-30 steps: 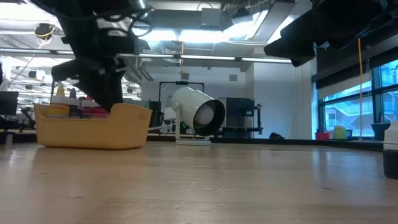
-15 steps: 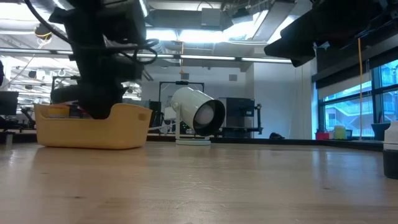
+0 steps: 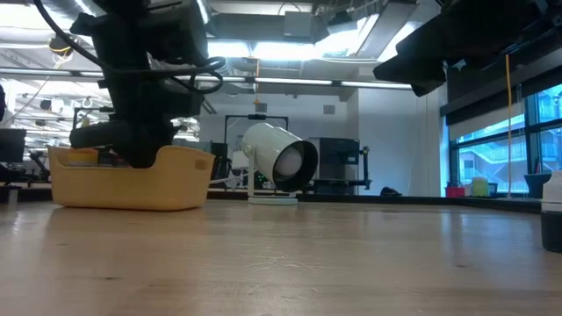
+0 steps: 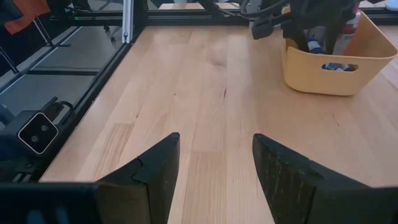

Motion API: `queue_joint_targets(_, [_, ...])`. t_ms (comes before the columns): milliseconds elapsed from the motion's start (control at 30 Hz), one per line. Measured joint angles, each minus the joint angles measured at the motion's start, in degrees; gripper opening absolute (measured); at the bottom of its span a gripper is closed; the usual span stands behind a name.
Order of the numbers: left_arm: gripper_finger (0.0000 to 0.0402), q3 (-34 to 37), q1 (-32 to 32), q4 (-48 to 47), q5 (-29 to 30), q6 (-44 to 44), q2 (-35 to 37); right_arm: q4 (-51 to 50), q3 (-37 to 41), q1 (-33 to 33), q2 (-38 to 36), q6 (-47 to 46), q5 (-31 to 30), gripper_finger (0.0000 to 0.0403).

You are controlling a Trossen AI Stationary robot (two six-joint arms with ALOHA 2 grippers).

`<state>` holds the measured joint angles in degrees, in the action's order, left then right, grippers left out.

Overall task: Pick & Place food coloring
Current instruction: Put the large blue food coloring bottle into the bin

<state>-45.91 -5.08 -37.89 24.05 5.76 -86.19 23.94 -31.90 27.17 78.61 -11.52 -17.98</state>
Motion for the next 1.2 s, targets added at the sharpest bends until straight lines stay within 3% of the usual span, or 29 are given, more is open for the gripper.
queue_joint_targets(533, [0.0055, 0.00, -0.04, 0.30, 0.39, -0.51, -0.11, -0.28, 0.00, -0.01, 0.00, -0.08, 0.00, 0.0204])
queue_joint_targets(833, [0.0051, 0.00, -0.04, 0.44, -0.24, -0.48, -0.11, -0.70, 0.00, -0.01, 0.00, -0.08, 0.00, 0.0204])
queue_joint_targets(1000, [0.0064, 0.00, -0.04, 0.44, -1.21, -2.13, -0.11, -1.60, 0.00, -0.01, 0.00, -0.54, 0.00, 0.0204])
queue_joint_targets(1200, [0.0119, 0.00, -0.07, 0.42, -4.32, -4.59, -0.11, -2.60, 0.00, 0.00, -0.01, -1.78, 0.00, 0.0205])
